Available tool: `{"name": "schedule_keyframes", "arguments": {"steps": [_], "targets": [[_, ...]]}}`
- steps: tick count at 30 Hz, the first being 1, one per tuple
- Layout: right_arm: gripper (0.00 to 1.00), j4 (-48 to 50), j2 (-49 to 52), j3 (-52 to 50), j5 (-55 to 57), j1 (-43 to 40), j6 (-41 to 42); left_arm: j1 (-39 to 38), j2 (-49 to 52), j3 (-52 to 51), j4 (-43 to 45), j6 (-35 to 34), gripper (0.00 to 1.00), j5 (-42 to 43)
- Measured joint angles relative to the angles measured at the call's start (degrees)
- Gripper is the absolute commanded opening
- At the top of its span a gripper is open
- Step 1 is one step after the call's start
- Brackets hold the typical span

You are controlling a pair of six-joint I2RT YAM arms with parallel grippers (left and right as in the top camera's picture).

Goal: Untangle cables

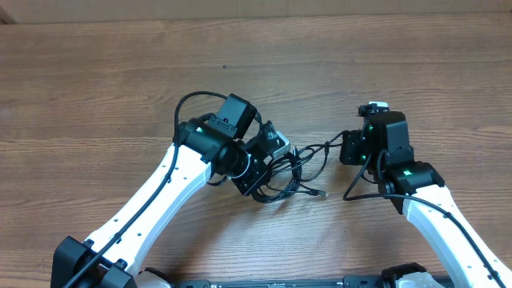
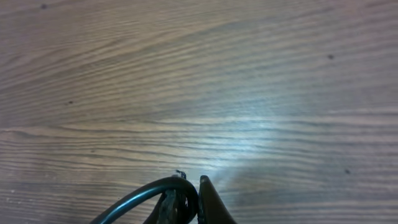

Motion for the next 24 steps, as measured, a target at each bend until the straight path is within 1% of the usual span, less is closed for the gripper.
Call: {"name": "schedule_keyframes", "arguments": {"steps": [3, 6, 11, 16, 21, 22, 24], "targets": [[0.04, -0.44, -0.07, 0.0, -0.98, -1.01, 0.26, -0.39, 0.0, 0.0, 1.31, -3.69, 0.04, -3.85], [0.04, -0.55, -0.07, 0.0, -1.11, -1.27, 0.39, -0.94, 0.0, 0.0, 3.06, -9.79, 0.04, -9.92], [0.04, -0.61, -0.07, 0.0, -2.03, -1.27, 0.5, -1.44, 0.0, 0.0, 4.02, -16.83, 0.04, -15.82], [0.04, -0.59, -0.07, 0.0, -2.93, -1.27, 0.52, -1.86, 0.0, 0.0, 4.07, -20.24, 0.04, -19.45], [0.04, -0.63, -0.07, 0.0, -4.24, -1.33, 0.5, -1.99, 0.0, 0.0, 3.96, -21.68, 0.04, -22.91], [0.04, -0.7, -0.07, 0.0, -2.4, -1.6, 0.52, -2.14, 0.0, 0.04, 2.97, -22.01, 0.04, -24.59], [0.04, -0.96, -0.04, 0.0, 3.98, -6.86, 0.83, -1.07, -0.24, -0.55, -1.55, -22.8, 0.04, -29.92]]}}
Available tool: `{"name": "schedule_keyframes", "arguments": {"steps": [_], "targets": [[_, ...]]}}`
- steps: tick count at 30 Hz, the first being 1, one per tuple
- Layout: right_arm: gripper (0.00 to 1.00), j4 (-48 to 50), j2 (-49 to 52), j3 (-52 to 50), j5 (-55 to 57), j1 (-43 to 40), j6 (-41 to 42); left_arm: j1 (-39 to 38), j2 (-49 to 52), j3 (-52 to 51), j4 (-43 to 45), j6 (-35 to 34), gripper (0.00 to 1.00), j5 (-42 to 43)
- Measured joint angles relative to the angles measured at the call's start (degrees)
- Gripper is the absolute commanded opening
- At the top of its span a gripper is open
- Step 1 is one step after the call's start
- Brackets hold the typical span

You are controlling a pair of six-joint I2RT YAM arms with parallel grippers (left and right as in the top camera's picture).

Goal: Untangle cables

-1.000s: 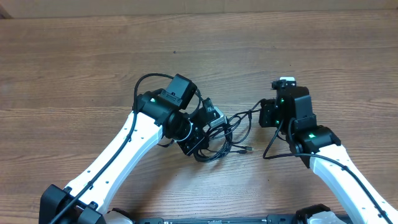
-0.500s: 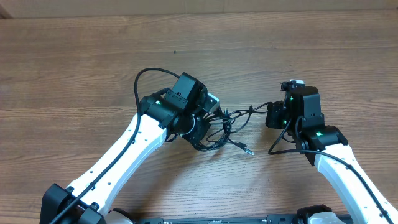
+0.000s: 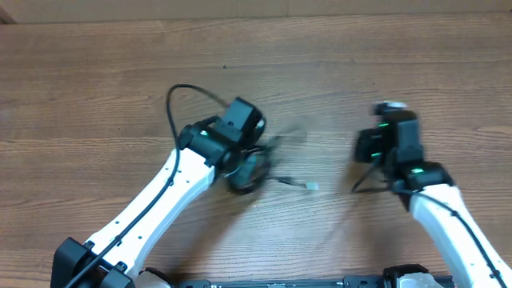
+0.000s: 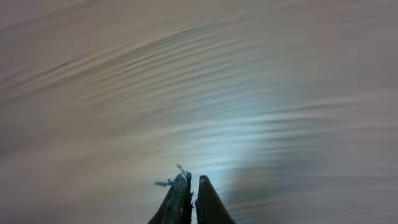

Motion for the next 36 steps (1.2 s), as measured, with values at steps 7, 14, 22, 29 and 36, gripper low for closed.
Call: {"name": "schedule_keyframes", "arguments": {"steps": [7, 14, 22, 29, 36], "targets": [[0.04, -0.28, 0.0, 0.0, 11.02, -7.8, 0.85, 2.25, 0.17, -1.33, -0.72, -1.09, 0.04, -8.33], [0.21, -0.09, 0.0, 0.0, 9.88, -7.85, 1.36, 2.25, 0.17, -1.33, -0.33, -1.03, 0.04, -6.47], [0.46, 1.88, 0.0, 0.0, -6.14, -7.85, -2.6, 2.25, 0.17, -1.33, 0.31, 6.27, 0.04, 7.74], [0.46, 1.92, 0.0, 0.0, -28.15, -7.85, -14.91, 2.43, 0.17, -1.33, -2.01, 15.37, 0.04, 20.59], [0.46, -0.2, 0.0, 0.0, -43.39, -7.85, -24.24, 8.31, 0.17, -1.33, -2.73, 21.29, 0.04, 34.86]]}}
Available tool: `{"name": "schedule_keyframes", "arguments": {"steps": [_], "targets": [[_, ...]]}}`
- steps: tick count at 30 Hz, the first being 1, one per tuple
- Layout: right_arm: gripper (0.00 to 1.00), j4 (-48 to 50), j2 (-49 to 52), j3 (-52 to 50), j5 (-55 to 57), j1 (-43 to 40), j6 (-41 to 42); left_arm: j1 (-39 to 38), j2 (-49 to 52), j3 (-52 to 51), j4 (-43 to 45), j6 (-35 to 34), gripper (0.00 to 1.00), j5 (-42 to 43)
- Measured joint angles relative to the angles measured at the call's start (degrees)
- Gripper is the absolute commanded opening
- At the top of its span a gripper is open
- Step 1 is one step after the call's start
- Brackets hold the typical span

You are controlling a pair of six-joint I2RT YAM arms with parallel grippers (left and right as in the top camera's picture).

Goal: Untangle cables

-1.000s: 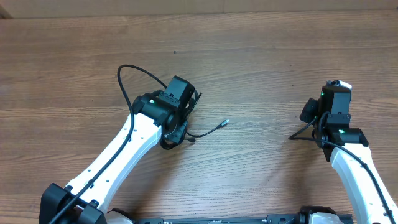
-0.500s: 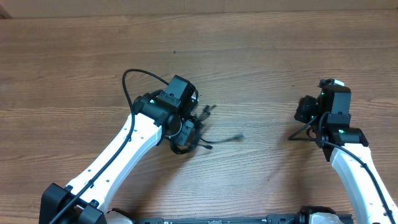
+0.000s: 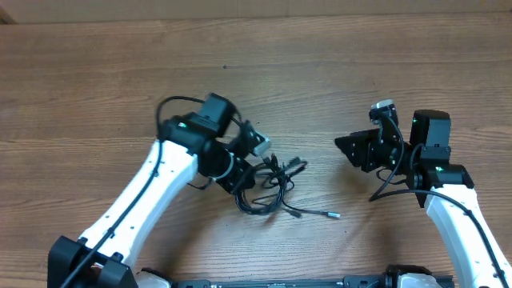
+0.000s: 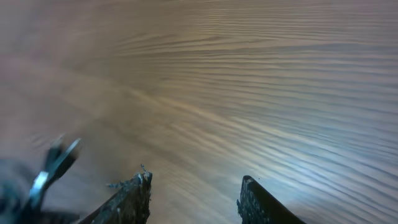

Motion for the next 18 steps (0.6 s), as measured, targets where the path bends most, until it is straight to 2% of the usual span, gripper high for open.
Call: {"name": "schedule_keyframes", "arguments": {"steps": [7, 10, 18], "targets": [[0.46, -0.76, 0.0, 0.0, -13.86, 0.0, -5.84, 7.98, 0.0, 0.0, -0.22, 1.51, 0.04, 7.87], [0.49, -0.72, 0.0, 0.0, -19.37, 0.0, -7.58, 8.79, 0.0, 0.0, -0.22, 1.86, 0.04, 10.05], [0.49, 1.57, 0.0, 0.0, -30.67, 0.0, -9.79, 8.79, 0.0, 0.0, -0.59, 4.13, 0.04, 15.78]]}}
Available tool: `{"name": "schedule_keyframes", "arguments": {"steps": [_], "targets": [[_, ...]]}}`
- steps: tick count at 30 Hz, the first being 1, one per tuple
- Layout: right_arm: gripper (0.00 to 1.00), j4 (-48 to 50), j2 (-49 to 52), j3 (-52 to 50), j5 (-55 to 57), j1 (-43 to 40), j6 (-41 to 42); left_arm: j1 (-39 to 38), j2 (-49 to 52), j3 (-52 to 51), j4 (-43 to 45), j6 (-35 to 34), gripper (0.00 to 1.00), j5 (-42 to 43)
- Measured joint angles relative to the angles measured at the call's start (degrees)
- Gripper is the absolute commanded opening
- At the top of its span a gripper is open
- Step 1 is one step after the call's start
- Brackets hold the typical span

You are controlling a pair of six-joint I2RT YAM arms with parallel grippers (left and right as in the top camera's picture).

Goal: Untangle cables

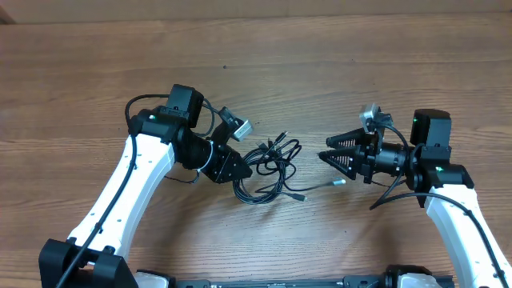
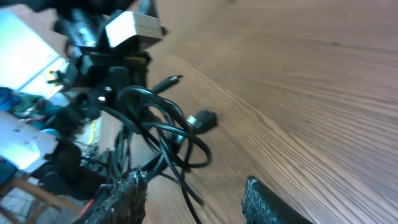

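A tangle of thin black cables (image 1: 270,166) lies on the wooden table (image 1: 336,72) between the arms. My left gripper (image 1: 230,165) is shut on the tangle's left side; in the right wrist view it shows behind the loops (image 2: 158,124) with its white camera block above. One loose strand ends in a silver plug (image 1: 340,180) to the right. My right gripper (image 1: 324,150) is open and points left at the tangle, its fingertips (image 2: 134,183) spread with a strand passing low between them, untouched.
Black plug ends (image 2: 204,118) stick out of the tangle toward the right gripper. Bare wood stretches across the far half of the table. Each arm's own black wire (image 1: 382,192) hangs beside its wrist.
My right gripper, open both times, has turned to face the tangle and sits closer to it. The left arm has shifted left with the bundle, and the silver plug lies further up and right.
My right gripper was shut on a cable coming out of the tangle while the left held the bundle. Then the arms stood further apart and no cable showed in the shut right jaws. Later the right gripper was open, and now it faces the tangle.
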Motion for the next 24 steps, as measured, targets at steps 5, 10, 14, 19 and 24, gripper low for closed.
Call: {"name": "schedule_keyframes", "arguments": {"steps": [5, 10, 14, 19, 24], "targets": [[0.49, 0.15, 0.0, 0.0, -2.93, 0.2, -0.2, -0.13, 0.0, 0.0, -0.04, 0.61, 0.04, 1.51], [0.49, 0.13, 0.0, 0.0, -3.93, 1.9, -0.28, -1.25, 0.0, 0.0, 0.0, 0.79, 0.04, 1.73], [0.46, 0.33, 0.0, 0.0, -4.39, 3.08, -0.31, -2.89, 0.0, 0.0, 0.0, 1.49, 0.04, 1.75], [0.45, 0.48, 0.0, 0.0, -4.39, 3.1, -0.46, -3.23, 0.0, 0.0, -0.44, 2.75, 0.04, 1.79], [0.5, 0.44, 0.0, 0.0, -4.42, 3.1, -0.48, -3.26, 0.0, 0.0, -0.44, 3.37, 0.04, 1.95]]}}
